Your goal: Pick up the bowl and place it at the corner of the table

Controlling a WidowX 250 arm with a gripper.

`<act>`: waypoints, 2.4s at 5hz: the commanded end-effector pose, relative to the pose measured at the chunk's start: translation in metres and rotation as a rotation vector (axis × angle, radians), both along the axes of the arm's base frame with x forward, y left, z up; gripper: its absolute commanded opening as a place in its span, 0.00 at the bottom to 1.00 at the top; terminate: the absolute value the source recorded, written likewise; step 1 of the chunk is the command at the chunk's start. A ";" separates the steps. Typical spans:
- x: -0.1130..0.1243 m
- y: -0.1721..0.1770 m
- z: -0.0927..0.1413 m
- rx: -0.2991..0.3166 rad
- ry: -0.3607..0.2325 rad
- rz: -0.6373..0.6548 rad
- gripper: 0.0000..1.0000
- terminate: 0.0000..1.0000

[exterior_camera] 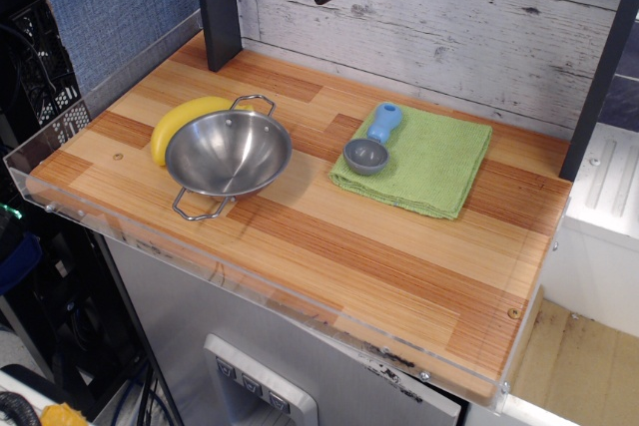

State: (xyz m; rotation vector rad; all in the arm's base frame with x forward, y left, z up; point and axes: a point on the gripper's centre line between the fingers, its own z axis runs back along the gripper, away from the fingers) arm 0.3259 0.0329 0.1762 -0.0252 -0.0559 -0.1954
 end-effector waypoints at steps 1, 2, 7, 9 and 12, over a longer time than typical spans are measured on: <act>0.000 0.000 0.000 0.000 0.000 0.000 1.00 0.00; 0.020 0.006 -0.032 0.017 0.041 0.021 1.00 0.00; -0.049 0.033 -0.196 0.128 0.244 0.028 1.00 0.00; -0.047 0.023 -0.191 0.140 0.247 0.007 0.00 0.00; -0.057 0.029 -0.141 0.107 0.156 0.149 0.00 0.00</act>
